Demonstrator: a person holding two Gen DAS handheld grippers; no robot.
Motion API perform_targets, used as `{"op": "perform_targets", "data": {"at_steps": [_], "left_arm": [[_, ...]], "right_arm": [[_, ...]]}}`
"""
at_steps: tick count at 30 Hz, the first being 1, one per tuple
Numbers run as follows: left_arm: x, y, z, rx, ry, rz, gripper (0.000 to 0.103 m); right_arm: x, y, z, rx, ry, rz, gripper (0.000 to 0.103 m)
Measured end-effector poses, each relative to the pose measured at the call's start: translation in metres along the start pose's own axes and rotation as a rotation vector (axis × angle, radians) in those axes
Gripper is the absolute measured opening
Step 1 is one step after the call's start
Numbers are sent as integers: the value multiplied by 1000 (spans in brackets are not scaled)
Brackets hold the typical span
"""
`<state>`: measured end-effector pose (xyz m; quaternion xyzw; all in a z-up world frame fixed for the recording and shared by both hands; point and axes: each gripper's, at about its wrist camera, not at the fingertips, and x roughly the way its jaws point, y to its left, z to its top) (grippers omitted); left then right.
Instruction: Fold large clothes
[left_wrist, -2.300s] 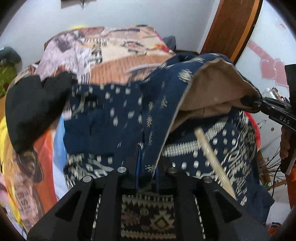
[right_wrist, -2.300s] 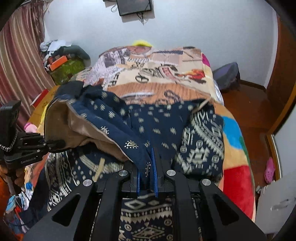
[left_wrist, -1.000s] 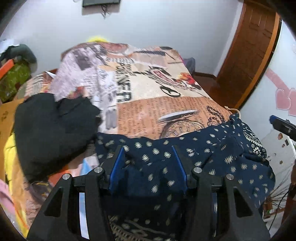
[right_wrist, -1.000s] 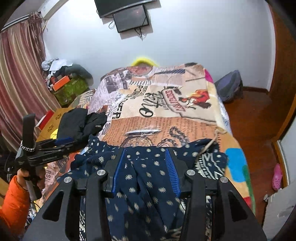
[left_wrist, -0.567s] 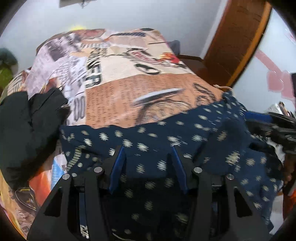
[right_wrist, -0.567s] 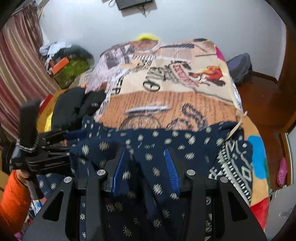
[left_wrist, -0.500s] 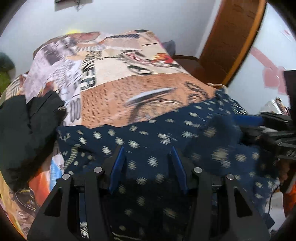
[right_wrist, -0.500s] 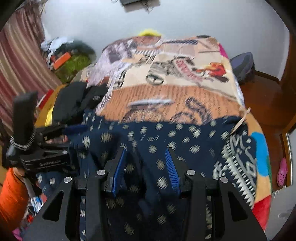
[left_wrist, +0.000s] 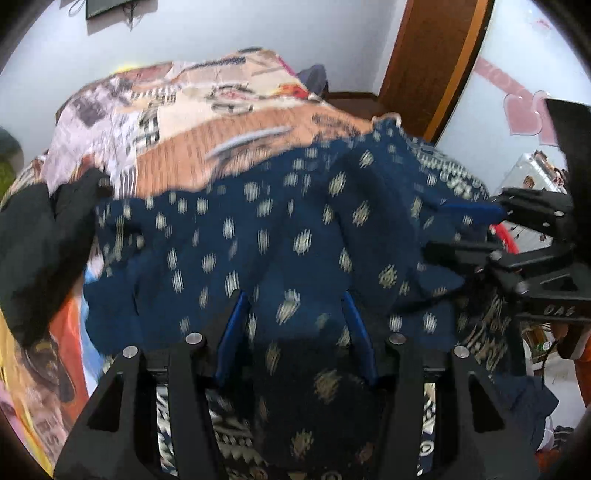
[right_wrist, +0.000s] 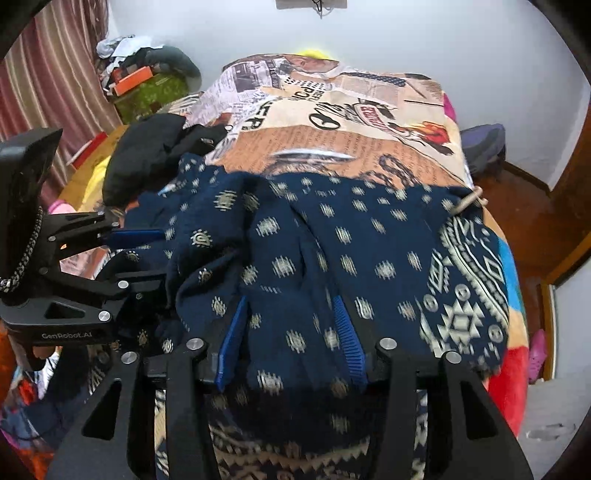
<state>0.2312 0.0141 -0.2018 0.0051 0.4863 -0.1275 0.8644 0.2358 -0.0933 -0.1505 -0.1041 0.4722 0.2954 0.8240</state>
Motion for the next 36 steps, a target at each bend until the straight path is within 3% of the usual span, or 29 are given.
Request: {"op": "perform_targets", "data": {"at_steps": [6, 12, 17, 26, 32, 36], "left_arm": [[10, -4, -35, 11, 25, 78, 61], [-3, -9, -43, 24, 25, 105, 61], [-35, -5, -36, -11, -45, 110, 61], [-85, 57, -12, -214, -204, 197, 64], [-68, 119, -22, -424, -150, 227, 64], [-40, 149, -39, -540, -74, 170, 64]], "right_arm": [[-1, -3, -21, 25, 19, -11, 49], [-9, -9, -23, 66, 30, 13, 50], [-28, -16, -16, 87, -30, -3, 50], [-63, -54, 3, 202, -174, -54, 50], [-62, -86, 5, 299, -192, -105, 50], [-51, -106, 2, 364, -164, -114, 50]]}}
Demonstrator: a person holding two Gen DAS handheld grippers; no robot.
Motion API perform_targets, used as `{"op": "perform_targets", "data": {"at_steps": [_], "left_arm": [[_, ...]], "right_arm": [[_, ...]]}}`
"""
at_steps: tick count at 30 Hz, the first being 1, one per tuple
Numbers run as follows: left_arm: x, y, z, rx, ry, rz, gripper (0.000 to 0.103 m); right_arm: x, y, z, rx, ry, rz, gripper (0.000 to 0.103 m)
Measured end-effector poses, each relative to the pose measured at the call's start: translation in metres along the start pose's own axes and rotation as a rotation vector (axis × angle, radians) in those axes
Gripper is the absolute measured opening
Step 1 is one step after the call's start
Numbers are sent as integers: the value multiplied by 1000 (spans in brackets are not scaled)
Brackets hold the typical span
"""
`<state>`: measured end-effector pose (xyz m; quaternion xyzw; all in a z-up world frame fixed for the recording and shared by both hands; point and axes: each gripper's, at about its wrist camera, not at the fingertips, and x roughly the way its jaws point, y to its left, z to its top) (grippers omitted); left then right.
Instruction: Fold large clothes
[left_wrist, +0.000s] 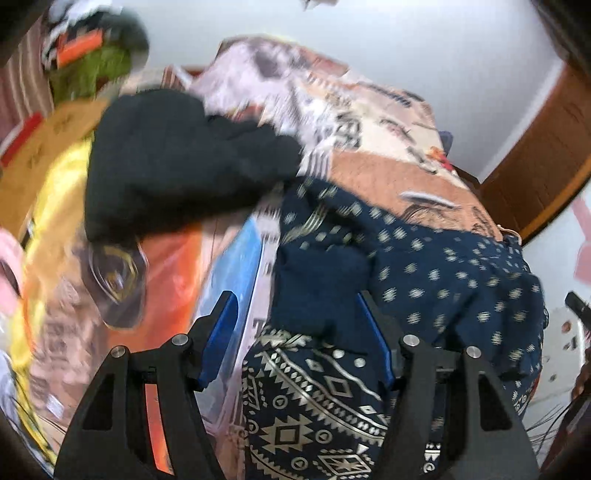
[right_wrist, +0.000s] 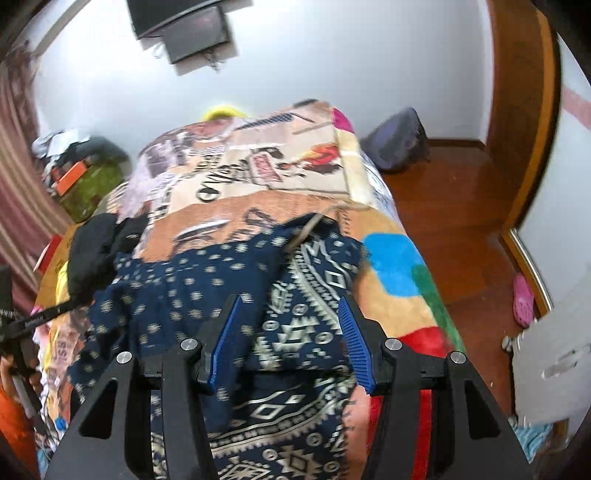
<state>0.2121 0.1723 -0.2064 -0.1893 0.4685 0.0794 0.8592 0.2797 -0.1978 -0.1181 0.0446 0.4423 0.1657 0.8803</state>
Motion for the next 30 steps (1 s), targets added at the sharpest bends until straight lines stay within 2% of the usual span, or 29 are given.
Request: {"op": "perform_targets", "data": {"at_steps": [4, 6, 9, 12, 15, 18, 21, 22, 24, 25, 26, 30], "left_arm": [[31, 13, -10, -67, 103, -81, 64], [45, 18, -13, -107, 134, -106, 64], [60, 27, -14, -181, 171, -195, 65], [66, 29, -8, -189, 181, -273, 68], [70, 27, -1, -182, 187, -312, 68], [75, 23, 6, -161, 181, -330, 68], [83, 13, 13, -120, 158, -332, 68], [84, 8, 14, -104, 150, -312, 64], [84, -6, 17, -44, 135, -241, 49], [83, -13, 17, -5, 130, -207, 35], [81, -19, 16, 26, 127, -188, 28], [68, -32, 15, 84, 87, -134, 19]], "right_arm": [[21, -17, -5, 73, 57, 29, 50], [32, -24, -9, 113, 97, 59, 50], [50, -31, -16, 159, 155, 102, 50], [64, -35, -19, 176, 179, 113, 50], [74, -41, -16, 224, 192, 163, 50], [83, -47, -11, 268, 195, 210, 52], [93, -47, -4, 279, 178, 220, 52], [94, -45, -2, 272, 170, 211, 50], [93, -41, 2, 255, 152, 181, 44], [92, -40, 3, 247, 147, 164, 35], [91, -39, 5, 242, 140, 152, 25], [73, -38, 10, 238, 77, 152, 17]]}}
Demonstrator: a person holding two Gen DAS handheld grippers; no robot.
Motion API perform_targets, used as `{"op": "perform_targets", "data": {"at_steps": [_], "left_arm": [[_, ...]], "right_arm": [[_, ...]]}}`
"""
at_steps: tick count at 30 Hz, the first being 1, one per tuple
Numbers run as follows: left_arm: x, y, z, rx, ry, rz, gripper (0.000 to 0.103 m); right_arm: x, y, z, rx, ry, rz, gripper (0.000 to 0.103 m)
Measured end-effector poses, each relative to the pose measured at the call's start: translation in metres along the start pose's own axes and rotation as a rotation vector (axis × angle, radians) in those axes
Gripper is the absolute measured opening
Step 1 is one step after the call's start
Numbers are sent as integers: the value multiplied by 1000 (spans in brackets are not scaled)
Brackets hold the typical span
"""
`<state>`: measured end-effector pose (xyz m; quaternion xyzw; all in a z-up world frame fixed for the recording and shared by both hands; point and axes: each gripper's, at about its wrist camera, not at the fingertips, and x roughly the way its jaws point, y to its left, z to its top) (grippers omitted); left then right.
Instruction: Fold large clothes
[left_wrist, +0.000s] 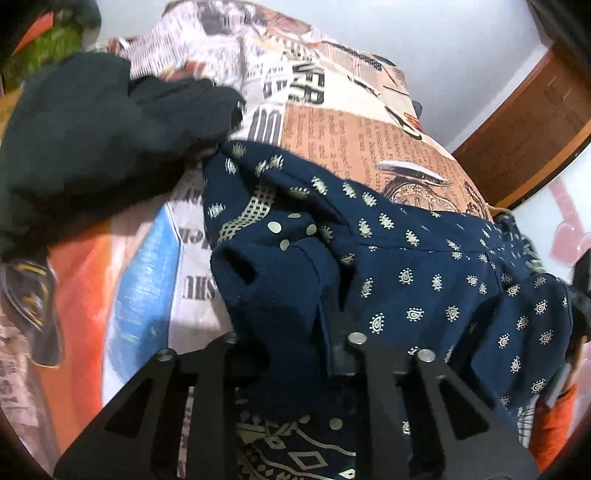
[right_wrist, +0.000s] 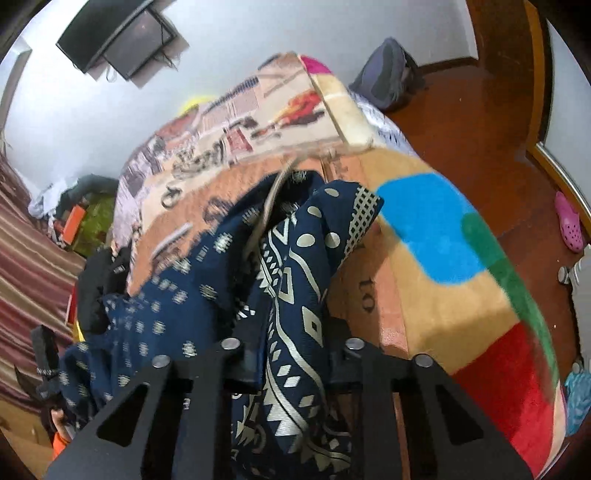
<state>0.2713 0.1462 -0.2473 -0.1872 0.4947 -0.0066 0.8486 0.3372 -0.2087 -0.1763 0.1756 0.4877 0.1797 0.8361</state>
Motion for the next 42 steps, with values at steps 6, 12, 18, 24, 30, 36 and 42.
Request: {"op": "perform_targets", "data": {"at_steps": [6, 12, 18, 24, 30, 36, 42], "left_arm": [[-44, -10, 8, -2, -94, -28, 16], [-112, -22, 28, 10, -240, -117, 15], [-164, -23, 65, 25, -377, -112, 15], [-165, -6, 107, 48, -444, -19, 15], [-94, 34, 142, 21, -349, 65, 15], [2, 70, 152, 11, -166, 161, 16], [32, 91, 148, -12, -144, 158, 19]], "right_arm": [[-33, 40, 13, -131, -87, 19, 13], [-68, 97, 38, -262, -167, 118, 12], [-82, 146, 70, -369, -278, 153, 12], [-50, 157, 109, -373, -305, 139, 12], [26, 143, 125, -350, -195, 58, 12], [98, 117, 117, -329, -66, -13, 12], [132, 89, 117, -288, 11, -39, 12]]}}
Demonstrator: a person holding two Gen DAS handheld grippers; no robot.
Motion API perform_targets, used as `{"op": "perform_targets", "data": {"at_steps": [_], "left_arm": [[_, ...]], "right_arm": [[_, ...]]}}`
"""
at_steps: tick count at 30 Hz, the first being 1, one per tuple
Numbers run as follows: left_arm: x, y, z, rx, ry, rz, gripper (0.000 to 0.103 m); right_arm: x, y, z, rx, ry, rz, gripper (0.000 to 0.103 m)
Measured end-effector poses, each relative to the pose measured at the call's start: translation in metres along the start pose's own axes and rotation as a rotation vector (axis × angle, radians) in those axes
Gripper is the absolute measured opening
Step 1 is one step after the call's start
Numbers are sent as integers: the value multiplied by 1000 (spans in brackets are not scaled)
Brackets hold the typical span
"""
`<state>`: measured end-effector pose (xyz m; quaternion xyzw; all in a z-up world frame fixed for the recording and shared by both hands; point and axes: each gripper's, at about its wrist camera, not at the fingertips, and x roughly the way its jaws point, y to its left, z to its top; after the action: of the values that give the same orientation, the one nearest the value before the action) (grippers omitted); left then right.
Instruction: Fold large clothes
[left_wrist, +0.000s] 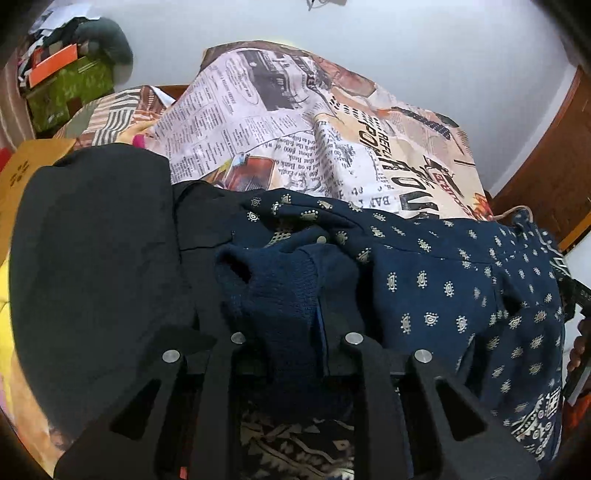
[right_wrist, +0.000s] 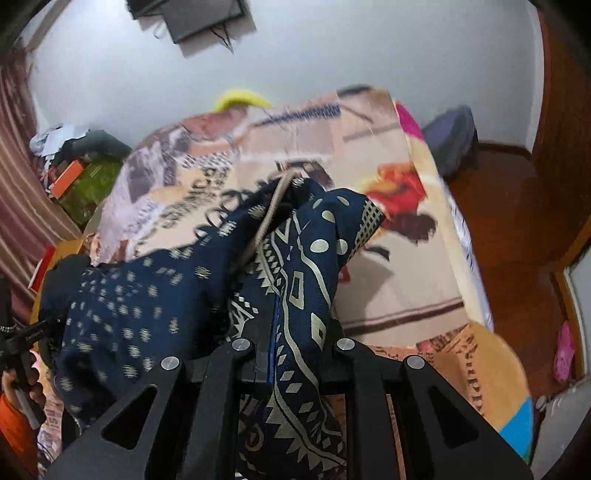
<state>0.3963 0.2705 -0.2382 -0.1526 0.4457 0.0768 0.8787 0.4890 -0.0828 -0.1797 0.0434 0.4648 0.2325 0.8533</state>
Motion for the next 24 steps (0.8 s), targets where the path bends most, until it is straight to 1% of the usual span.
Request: {"op": "perform_targets", "data": {"at_steps": [4, 6, 9, 11, 14, 16, 19, 21, 24], "left_arm": [[-2, -14, -8, 111, -34, 56, 20], [-6, -19, -12, 138, -38, 81, 23], [-12, -19, -12, 125, -32, 107, 26], [-19, -17, -13, 99, -27, 129, 33], [-33, -15, -16, 79, -26, 151, 34], [-46, -16, -20, 79, -28, 161, 35], [-69, -17, -26, 81, -35, 161, 35], [-88, -18, -33, 85, -48, 154, 37], [-118, -18, -45, 95, -80, 159, 45]], "right_arm": [[0, -8, 1, 35, 7, 40, 14], [-2, -3, 2, 20, 10, 25, 15], [-10, 2, -1, -6, 2, -23, 16], [-20, 5, -4, -8, 10, -42, 16], [-36, 4, -9, 7, 25, -40, 17], [-51, 3, -15, 15, 34, -22, 17], [-75, 5, -26, 9, 47, -2, 19], [-94, 7, -34, -14, 40, -6, 19], [-123, 14, -46, -68, 14, -29, 19]]}}
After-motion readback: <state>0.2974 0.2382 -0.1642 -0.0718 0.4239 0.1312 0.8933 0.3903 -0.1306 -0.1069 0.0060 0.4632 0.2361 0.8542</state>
